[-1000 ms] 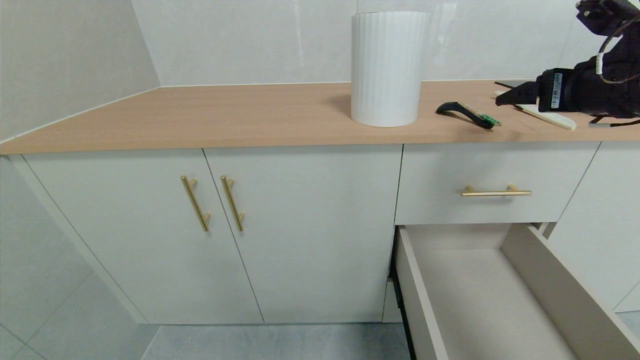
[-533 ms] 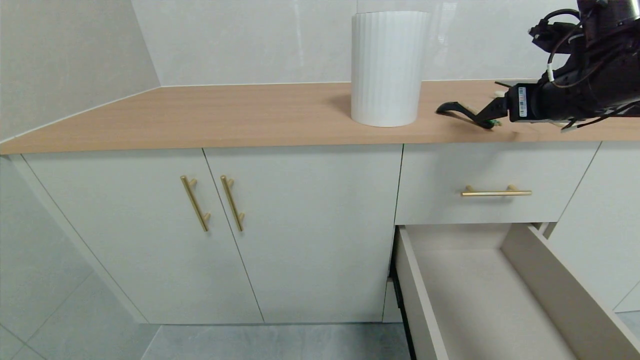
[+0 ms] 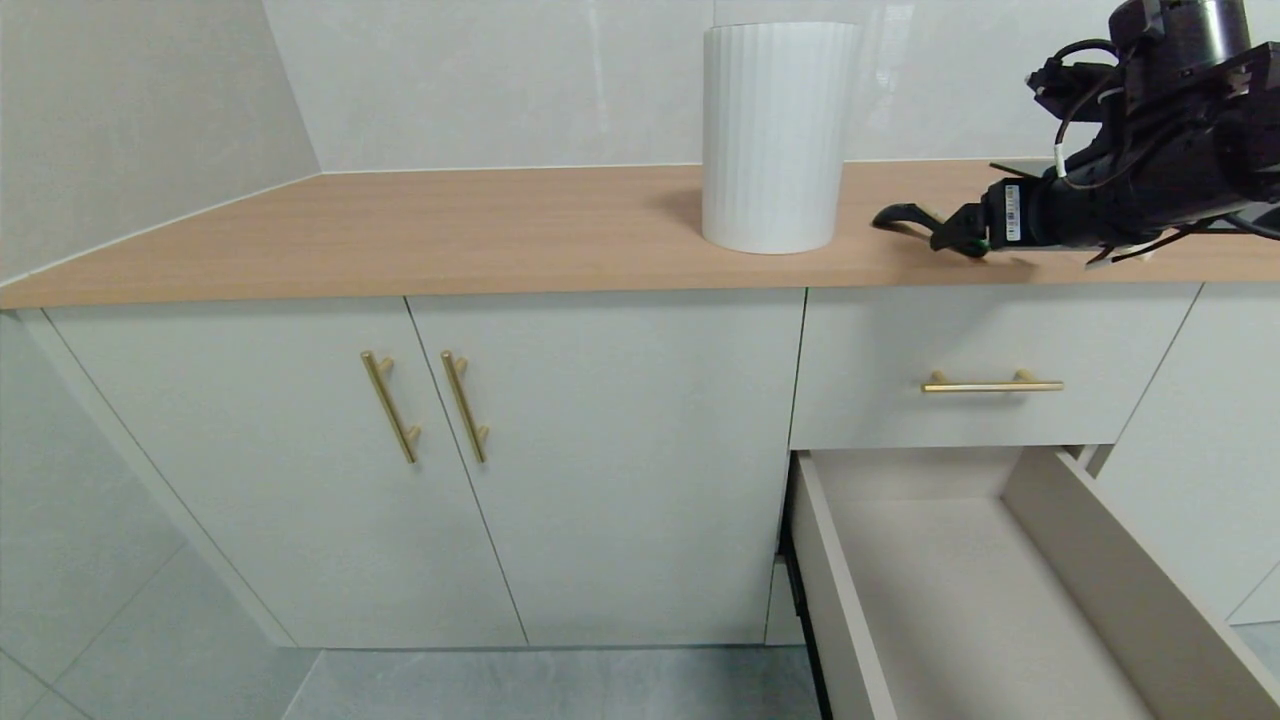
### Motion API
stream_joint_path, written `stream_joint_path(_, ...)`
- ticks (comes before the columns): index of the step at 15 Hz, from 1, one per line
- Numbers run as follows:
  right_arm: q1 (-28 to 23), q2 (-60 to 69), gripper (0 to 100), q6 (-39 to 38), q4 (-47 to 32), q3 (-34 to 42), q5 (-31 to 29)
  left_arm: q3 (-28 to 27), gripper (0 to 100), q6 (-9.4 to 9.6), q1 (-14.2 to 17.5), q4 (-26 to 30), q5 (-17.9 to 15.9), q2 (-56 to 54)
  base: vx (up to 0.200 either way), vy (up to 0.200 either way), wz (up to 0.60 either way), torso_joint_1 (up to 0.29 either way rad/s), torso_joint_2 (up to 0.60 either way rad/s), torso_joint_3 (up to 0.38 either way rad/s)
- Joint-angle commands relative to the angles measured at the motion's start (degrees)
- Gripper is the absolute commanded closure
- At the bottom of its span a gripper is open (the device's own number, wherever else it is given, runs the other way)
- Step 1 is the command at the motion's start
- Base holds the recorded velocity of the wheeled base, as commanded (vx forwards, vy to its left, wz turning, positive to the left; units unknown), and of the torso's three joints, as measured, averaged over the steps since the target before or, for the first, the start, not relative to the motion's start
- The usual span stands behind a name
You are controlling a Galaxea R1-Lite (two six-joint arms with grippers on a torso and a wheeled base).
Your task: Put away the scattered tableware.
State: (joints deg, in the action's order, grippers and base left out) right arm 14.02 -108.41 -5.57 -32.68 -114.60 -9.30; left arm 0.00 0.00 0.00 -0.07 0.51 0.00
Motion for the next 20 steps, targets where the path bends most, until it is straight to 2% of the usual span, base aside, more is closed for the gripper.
stream_joint_path(1, 0.0, -0.3, 0, 0.0, 0.0, 0.0, -0.1, 0.0, 0, 0.00, 0.0, 0.0, 0.0, 0.1, 0.000, 0.000, 0.00, 0.000, 0.00, 0.000)
stream_joint_path(4, 0.0, -0.6, 0, 0.0, 0.0, 0.0, -0.1, 0.0, 0, 0.00, 0.0, 0.0, 0.0, 0.1, 0.000, 0.000, 0.00, 0.000, 0.00, 0.000)
stream_joint_path(5, 0.0, -0.6, 100, 0.0, 0.0, 0.0, -0.1, 0.0, 0, 0.00, -0.1, 0.0, 0.0, 0.1, 0.000, 0.000, 0.00, 0.000, 0.00, 0.000)
stream_joint_path(15, -0.2, 0.9, 100, -0.2, 0.2, 0.0, -1.5, 0.0, 0, 0.00, 0.0, 0.0, 0.0, 0.1, 0.000, 0.000, 0.00, 0.000, 0.00, 0.000)
stream_joint_path(19, -0.2, 8.0, 100, -1.8, -0.3, 0.0, -1.3, 0.0, 0, 0.00, 0.0, 0.0, 0.0, 0.1, 0.000, 0.000, 0.00, 0.000, 0.00, 0.000)
stream_joint_path(20, -0.1, 11.2, 100, -1.8, -0.3, 2.1, -1.1, 0.0, 0, 0.00, -0.1, 0.0, 0.0, 0.1, 0.000, 0.000, 0.00, 0.000, 0.00, 0.000)
